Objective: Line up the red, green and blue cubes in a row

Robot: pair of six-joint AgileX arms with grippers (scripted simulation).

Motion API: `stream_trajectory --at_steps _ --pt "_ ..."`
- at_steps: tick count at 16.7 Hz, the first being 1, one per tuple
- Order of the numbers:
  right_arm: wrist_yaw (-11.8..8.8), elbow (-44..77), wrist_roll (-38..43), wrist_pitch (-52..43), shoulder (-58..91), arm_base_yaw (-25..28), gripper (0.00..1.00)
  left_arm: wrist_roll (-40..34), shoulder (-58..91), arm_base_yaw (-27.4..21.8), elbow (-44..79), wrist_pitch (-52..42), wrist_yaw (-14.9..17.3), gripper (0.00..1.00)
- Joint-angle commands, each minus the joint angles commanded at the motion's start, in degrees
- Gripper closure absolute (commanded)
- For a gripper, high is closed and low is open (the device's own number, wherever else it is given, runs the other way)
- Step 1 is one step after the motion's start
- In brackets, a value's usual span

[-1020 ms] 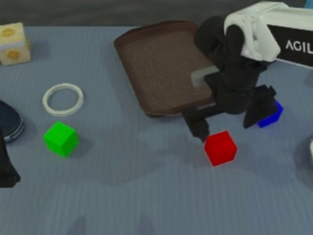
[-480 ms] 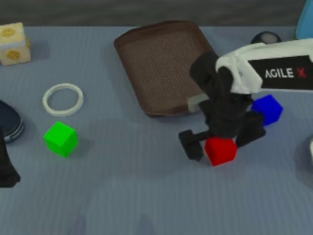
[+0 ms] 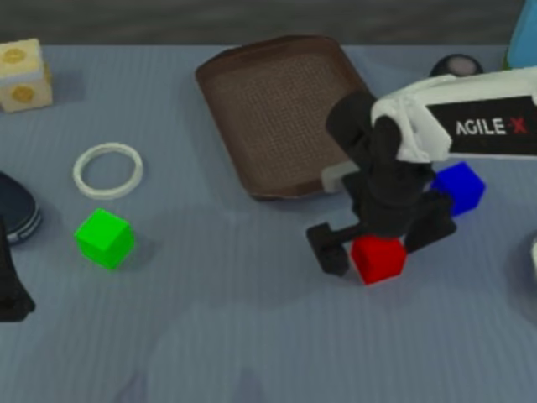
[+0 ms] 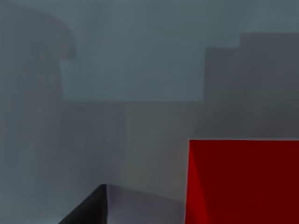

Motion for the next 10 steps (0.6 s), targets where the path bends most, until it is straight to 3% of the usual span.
stream_trajectory --at_steps 10 --pt "0.00 0.00 0.00 0.00 0.00 0.00 0.98 0.00 0.00 0.00 0.00 0.00 0.00 0.00"
